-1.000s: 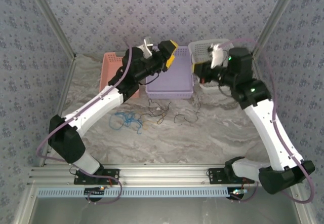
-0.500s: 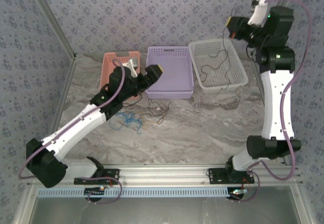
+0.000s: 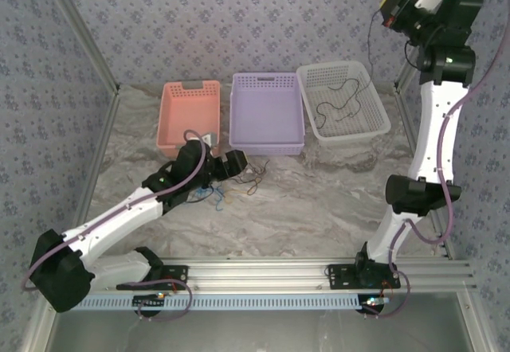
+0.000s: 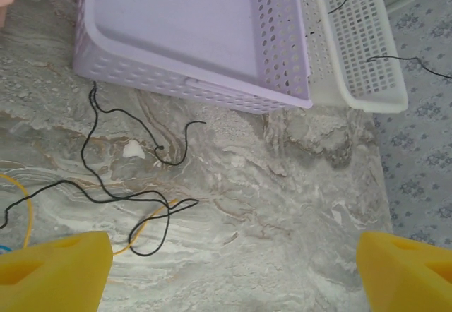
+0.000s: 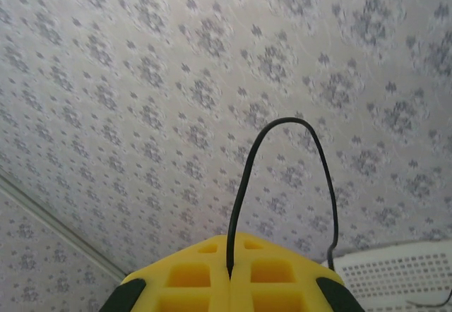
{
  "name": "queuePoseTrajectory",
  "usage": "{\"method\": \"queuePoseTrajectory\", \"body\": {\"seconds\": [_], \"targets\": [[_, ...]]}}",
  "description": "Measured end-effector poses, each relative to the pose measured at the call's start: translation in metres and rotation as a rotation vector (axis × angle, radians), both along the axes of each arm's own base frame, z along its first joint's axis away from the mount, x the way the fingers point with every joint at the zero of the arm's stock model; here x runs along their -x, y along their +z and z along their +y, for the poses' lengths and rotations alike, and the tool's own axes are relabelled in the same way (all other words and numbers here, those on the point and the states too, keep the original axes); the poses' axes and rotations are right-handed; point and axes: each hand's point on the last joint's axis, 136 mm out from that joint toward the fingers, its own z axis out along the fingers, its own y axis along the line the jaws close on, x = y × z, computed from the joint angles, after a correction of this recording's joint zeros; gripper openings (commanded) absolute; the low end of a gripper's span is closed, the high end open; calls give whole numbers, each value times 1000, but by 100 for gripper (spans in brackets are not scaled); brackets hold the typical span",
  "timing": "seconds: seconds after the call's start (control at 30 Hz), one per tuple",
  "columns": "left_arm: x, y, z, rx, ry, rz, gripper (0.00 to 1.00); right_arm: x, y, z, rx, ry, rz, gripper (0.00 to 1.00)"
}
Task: Untangle the cables
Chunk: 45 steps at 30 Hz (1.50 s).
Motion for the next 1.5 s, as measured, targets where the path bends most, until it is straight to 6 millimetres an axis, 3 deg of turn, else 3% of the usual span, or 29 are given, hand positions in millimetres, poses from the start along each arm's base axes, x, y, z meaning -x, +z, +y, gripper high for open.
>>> {"method": "queuePoseTrajectory", "body": {"seconds": [0.2,0.4,0.73,0.8,0.83,0.93,1.1,1.2,1.33,1.4,1.5], "targets": [[3,-3,3,-15,3,-3,89,-31,-82,-3,-28,10,175,0],[7,-9,3,-23,-5,6,89,-65,-149,-3,-41,25,294,0],[10,-20,9,-46,6,20,89,-124,-309,15,-52,60,587,0],[11,-25,12,-59,12,28,89,-131,-332,18,-52,60,633,14],[12,-28,14,-69,15,35,89,-134,-340,20,-51,61,650,26],[15,-36,20,-99,30,56,88,-141,-351,25,-30,63,668,48],[15,-48,39,-138,80,107,85,-135,-351,36,22,52,677,57],[13,-57,57,-161,141,155,83,-119,-342,42,46,42,686,59],[12,-72,82,-181,233,232,76,-83,-307,52,84,20,638,58],[11,-81,93,-187,273,271,74,-55,-288,62,100,21,602,56],[9,-98,101,-205,307,333,72,2,-261,98,120,63,522,49]]}}
